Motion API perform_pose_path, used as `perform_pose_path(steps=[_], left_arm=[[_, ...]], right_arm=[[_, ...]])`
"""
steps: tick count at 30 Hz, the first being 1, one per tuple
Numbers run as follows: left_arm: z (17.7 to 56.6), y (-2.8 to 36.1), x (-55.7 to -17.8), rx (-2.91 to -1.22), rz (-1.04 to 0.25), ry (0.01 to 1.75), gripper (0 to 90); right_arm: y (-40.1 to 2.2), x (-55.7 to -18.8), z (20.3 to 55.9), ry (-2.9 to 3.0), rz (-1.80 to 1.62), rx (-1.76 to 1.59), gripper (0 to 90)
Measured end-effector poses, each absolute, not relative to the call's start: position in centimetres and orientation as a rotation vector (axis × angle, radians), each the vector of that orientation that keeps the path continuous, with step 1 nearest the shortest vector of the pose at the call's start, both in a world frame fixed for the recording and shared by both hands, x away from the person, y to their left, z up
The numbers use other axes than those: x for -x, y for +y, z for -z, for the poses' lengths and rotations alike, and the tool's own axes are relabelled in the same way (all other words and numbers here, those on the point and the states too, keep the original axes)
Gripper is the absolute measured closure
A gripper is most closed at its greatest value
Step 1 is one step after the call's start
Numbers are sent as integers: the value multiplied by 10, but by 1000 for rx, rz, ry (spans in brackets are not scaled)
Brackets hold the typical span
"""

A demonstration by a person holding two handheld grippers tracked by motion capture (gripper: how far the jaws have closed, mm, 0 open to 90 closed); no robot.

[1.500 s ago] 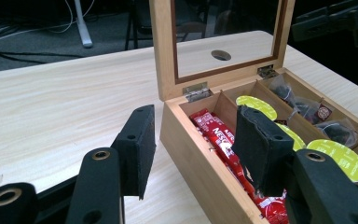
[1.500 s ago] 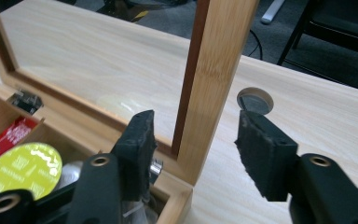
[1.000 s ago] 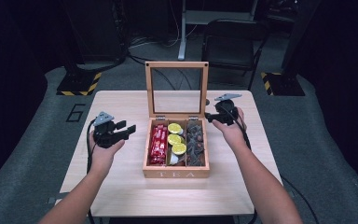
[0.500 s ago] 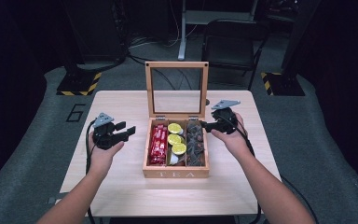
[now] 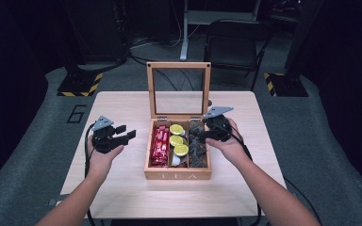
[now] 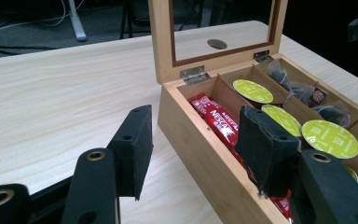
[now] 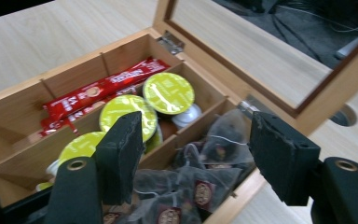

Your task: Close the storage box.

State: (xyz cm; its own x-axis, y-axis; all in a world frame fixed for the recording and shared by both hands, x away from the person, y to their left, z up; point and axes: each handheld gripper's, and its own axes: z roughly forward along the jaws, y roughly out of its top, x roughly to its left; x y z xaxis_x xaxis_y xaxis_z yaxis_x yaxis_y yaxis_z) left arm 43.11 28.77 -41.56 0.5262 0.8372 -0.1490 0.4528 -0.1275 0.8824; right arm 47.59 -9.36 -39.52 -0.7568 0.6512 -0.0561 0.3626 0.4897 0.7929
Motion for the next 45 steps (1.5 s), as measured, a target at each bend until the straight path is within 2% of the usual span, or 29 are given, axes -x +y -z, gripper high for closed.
perform_pose_path(steps=[27,45], left_arm=[[415,285,-429,-1763,-466,1066,452],[419,284,-428,-1770,-463,1064,447]], right_arm=[[-63,-465,410,2514,-1178,-811,331],[-47,-459,429,2576,-1146,-777,289]])
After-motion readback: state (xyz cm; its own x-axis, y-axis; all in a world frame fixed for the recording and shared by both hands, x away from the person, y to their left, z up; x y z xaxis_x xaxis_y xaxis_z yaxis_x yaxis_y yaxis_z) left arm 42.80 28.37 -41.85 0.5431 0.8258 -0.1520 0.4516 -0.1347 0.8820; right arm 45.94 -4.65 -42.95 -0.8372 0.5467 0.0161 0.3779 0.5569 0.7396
